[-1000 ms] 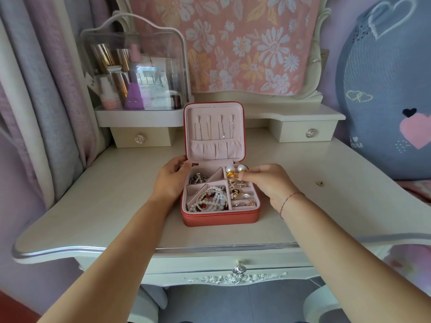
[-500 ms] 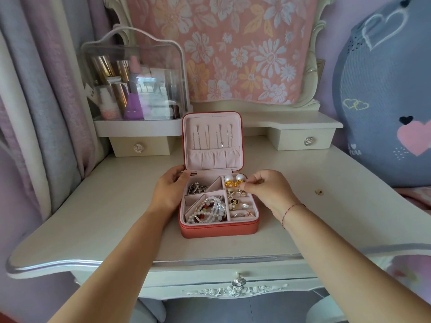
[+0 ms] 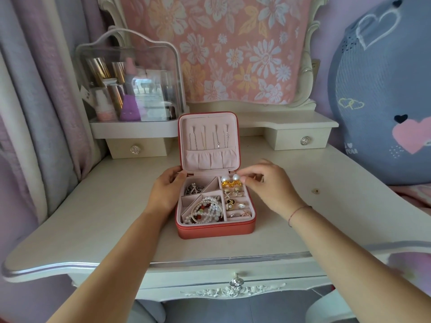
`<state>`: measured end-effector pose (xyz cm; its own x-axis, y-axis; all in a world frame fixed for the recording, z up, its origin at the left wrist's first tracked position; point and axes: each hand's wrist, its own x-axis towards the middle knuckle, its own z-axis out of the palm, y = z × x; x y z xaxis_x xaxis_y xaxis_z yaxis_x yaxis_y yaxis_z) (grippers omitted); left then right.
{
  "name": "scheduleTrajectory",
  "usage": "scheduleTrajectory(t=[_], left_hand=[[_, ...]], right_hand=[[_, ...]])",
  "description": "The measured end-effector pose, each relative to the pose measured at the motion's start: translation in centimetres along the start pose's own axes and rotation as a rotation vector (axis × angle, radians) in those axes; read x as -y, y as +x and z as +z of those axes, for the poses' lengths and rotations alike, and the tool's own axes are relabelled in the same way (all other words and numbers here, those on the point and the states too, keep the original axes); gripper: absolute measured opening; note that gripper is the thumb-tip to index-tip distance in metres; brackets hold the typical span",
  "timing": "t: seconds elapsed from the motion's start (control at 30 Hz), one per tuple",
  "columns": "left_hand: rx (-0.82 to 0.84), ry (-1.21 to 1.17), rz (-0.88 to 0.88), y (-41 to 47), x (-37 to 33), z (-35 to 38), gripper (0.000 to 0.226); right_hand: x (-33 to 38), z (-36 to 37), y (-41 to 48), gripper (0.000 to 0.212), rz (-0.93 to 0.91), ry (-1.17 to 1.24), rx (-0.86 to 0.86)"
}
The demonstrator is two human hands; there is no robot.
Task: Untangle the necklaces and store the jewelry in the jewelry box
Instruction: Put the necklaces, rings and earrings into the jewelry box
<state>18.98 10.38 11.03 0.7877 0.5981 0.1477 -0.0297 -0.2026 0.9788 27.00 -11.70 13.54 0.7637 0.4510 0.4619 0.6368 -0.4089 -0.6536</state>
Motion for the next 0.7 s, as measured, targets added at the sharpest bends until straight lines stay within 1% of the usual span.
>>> scheduleTrajectory(t=[0.17, 0.5, 0.7], left_hand=[[0.001, 0.001, 0.004, -0.03, -0.17, -0.03, 0.016], [0.004, -0.02, -0.013, 0.16, 0.04, -0.13, 0.015], [0.007, -0.036, -0.026, 0.21, 0.07, -0.05, 0.018]], right_hand=[[0.25, 1.08, 1.05, 0.012, -0.091, -0.148, 0.109], [0.43, 0.76, 1.27, 0.008, -0.163, -0.274, 0.111], [-0.14, 0.75, 1.24, 0.011, -0.211, -0.214, 0.135]])
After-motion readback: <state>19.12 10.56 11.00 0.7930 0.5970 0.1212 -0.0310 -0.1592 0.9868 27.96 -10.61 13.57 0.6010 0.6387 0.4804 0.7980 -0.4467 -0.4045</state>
